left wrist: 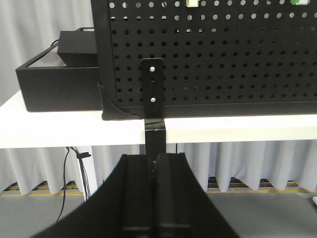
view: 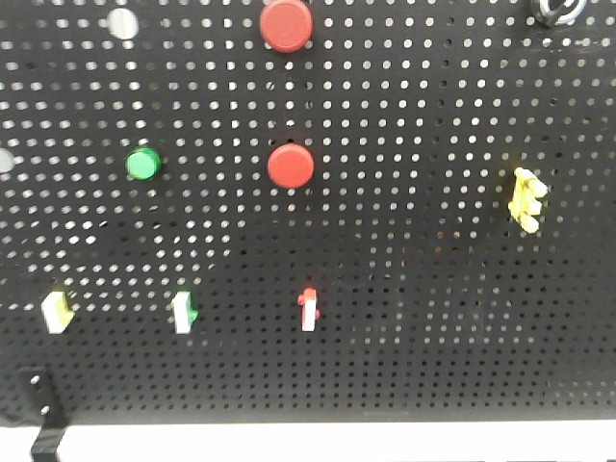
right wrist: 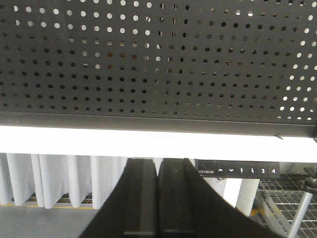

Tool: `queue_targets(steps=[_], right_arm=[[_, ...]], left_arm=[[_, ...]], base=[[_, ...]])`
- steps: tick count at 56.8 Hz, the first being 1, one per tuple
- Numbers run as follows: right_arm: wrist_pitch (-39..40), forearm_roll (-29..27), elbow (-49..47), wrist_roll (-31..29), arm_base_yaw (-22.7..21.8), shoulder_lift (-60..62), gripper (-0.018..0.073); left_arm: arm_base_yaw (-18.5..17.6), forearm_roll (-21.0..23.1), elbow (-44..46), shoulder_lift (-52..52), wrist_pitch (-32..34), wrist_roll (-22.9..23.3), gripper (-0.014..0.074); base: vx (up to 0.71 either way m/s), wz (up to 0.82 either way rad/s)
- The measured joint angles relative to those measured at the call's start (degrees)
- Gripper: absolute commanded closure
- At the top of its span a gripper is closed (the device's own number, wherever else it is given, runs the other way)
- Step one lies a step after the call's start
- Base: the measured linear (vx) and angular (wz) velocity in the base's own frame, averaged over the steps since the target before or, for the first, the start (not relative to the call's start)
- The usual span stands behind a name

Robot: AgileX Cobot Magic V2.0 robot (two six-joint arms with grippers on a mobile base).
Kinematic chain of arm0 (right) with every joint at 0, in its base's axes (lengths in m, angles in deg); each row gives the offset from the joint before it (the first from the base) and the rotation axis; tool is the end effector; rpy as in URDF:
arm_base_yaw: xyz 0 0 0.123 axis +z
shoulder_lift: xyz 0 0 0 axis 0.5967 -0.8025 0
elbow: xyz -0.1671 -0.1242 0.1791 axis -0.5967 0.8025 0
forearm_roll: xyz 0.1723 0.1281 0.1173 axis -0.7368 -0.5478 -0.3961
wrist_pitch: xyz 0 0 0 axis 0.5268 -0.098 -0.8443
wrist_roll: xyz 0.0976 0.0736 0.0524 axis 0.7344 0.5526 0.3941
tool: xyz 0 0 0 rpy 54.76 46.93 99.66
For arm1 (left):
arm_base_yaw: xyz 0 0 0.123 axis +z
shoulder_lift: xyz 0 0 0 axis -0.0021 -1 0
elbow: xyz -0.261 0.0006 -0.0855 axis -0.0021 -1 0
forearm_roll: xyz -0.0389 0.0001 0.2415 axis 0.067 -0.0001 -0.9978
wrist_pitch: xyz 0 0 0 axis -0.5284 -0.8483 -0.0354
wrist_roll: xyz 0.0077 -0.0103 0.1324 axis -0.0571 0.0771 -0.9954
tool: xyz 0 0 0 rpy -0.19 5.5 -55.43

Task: Rotate knob clockwise with right arm
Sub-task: 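Raise the right gripper up toward the face of the pegboard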

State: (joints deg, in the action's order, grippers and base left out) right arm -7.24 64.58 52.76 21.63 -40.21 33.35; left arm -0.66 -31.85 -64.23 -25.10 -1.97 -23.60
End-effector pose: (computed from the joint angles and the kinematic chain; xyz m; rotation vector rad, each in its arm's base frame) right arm 0.1017 -0.0056 0.1889 -0.0311 1.6353 -0.1170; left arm 0.1007 -0.0013 0.1844 0.0114 1.6727 -0.0103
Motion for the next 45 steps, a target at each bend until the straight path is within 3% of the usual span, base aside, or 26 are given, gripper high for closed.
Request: queue_targets(steps=[45], right_arm=[[0.1,0.0,0.0,-0.6,0.0,0.0,0.0568]], left_arm=[[0.0,0.0,0.0,0.0,0.0,0.0,0.0603]], base=[[0.01,0.00]])
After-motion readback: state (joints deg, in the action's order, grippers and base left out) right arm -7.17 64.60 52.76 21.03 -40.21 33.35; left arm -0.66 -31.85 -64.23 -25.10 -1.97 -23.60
